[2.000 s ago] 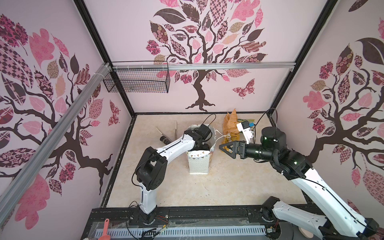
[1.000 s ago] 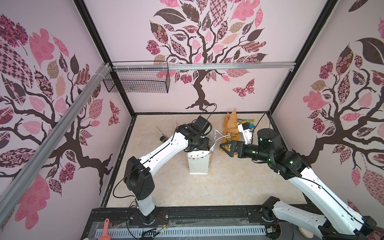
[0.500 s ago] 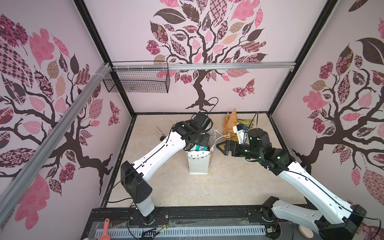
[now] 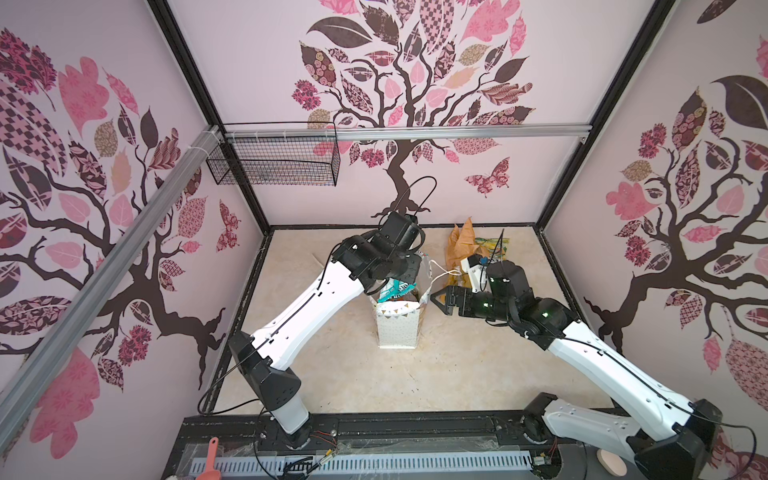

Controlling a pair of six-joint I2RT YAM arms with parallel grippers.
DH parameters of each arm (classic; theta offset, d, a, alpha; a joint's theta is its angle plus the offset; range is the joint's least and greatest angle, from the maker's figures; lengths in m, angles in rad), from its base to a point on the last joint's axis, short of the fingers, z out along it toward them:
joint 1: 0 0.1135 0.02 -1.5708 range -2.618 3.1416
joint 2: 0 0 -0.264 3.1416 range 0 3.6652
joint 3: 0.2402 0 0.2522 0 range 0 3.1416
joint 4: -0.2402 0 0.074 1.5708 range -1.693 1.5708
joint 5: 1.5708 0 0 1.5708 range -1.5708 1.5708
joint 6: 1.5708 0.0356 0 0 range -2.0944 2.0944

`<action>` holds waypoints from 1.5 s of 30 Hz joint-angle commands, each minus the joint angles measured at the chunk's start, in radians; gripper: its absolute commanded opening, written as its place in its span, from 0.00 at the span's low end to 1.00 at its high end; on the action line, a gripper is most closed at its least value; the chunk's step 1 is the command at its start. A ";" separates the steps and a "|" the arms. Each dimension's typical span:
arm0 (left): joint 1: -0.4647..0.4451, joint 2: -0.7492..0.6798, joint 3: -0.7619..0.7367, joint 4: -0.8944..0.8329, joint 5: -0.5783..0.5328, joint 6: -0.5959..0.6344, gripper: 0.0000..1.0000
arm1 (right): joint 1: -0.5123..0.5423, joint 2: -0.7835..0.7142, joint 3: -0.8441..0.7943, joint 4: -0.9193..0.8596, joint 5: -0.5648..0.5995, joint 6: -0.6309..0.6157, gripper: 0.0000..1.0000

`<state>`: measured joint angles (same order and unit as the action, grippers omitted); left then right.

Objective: Take the snacks out of the paper bag
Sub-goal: 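Grasp the teal mint snack bag with the left gripper and lift it, then hand the teal snack bag from the left gripper to the right gripper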

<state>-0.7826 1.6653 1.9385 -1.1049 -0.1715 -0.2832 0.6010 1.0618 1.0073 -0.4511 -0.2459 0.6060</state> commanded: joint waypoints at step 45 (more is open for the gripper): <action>-0.212 -0.199 -0.020 0.280 0.053 0.300 0.00 | 0.005 -0.021 0.314 0.220 -0.108 0.178 0.68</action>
<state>-0.9871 1.4677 1.9144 -0.8833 -0.1116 0.0013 0.6010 1.0317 1.3155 -0.2821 -0.3153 0.7677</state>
